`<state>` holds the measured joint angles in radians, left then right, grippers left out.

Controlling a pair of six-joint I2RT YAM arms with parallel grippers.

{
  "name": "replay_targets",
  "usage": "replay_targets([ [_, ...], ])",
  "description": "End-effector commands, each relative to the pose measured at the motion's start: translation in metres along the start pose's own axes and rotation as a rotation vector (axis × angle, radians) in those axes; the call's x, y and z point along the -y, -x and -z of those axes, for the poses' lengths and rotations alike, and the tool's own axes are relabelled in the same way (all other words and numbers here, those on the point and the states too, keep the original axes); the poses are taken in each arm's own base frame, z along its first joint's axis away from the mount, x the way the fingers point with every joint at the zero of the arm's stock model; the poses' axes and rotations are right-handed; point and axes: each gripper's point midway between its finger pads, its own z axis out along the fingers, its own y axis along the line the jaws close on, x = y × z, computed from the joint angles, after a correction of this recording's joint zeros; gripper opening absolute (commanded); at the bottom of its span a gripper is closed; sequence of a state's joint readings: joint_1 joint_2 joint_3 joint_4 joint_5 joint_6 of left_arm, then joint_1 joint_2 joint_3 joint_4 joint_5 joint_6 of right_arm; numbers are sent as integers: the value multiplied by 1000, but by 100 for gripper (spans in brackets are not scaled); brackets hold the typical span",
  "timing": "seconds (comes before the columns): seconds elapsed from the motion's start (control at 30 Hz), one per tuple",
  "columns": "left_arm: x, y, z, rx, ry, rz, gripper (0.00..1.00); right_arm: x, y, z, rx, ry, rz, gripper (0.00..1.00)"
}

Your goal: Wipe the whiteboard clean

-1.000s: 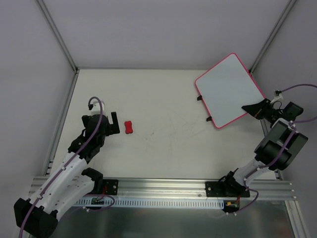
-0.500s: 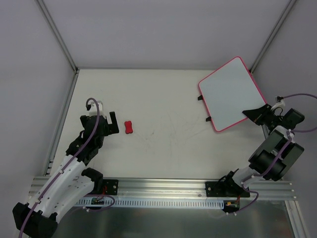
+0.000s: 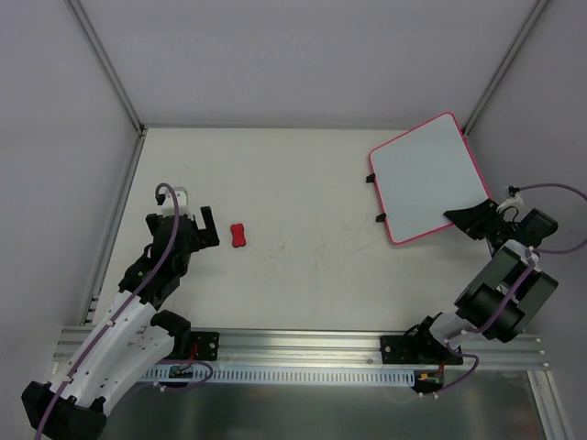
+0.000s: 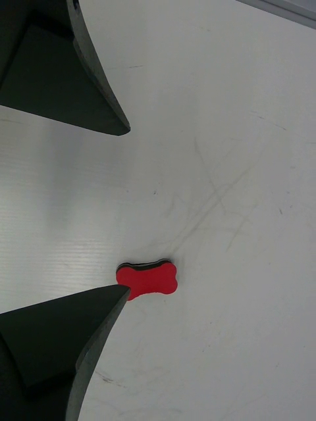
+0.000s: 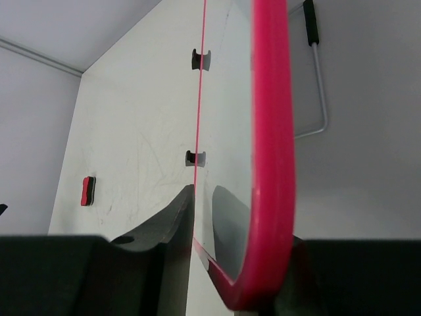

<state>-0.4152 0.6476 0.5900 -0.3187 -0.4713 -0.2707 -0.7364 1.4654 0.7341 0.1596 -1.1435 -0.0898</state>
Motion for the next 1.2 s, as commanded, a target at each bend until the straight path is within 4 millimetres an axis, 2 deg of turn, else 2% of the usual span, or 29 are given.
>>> replay_targets([
  [0.0, 4, 13, 3, 42, -25, 5, 99, 1, 4, 2, 18, -12, 50, 29],
  [0.07, 3, 13, 3, 41, -25, 5, 99, 4, 1, 2, 17, -24, 44, 30],
  [0.13, 4, 13, 3, 45, -26, 7, 99, 7, -2, 2, 17, -37, 37, 39],
  [0.17, 3, 14, 3, 47, -25, 7, 99, 9, -5, 2, 14, -48, 29, 47],
  [0.27, 3, 14, 4, 48, -25, 9, 99, 10, -10, 4, 15, -66, 20, 55],
  [0.5, 6, 15, 4, 47, -38, 14, 99, 2, -5, 14, 47, -134, 52, 80],
  [0.57, 6, 15, 4, 46, -38, 13, 99, -3, -3, 18, 58, -153, 59, 84],
  [0.67, 6, 15, 4, 48, -41, 16, 99, -8, 0, 28, 93, -240, 50, 88],
  [0.77, 6, 15, 5, 50, -44, 19, 99, -3, -1, 47, 135, -417, 25, 98],
  [0.8, 6, 15, 5, 51, -43, 21, 99, -3, -13, 52, 101, -465, -18, 98],
  [0.87, 6, 13, 5, 48, -43, 21, 99, -6, -11, 60, 102, -560, 24, 99],
  [0.9, 5, 13, 5, 47, -43, 19, 99, -6, -24, 66, 49, -607, 10, 99],
  [0.93, 6, 12, 5, 45, -45, 18, 99, -7, -26, 71, 29, -651, 30, 99],
  [0.97, 7, 11, 5, 44, -50, 16, 99, -9, -18, 80, 35, -734, 82, 99],
  [1.0, 7, 11, 4, 40, -51, 16, 99, -12, -24, 87, 4, -774, 85, 99],
  [1.03, 8, 10, 5, 38, -58, 15, 99, -14, -22, 93, 3, -812, 108, 99],
  [1.17, 15, 15, 6, 37, -91, 22, 99, -41, -1, 112, 29, -907, 196, 99],
])
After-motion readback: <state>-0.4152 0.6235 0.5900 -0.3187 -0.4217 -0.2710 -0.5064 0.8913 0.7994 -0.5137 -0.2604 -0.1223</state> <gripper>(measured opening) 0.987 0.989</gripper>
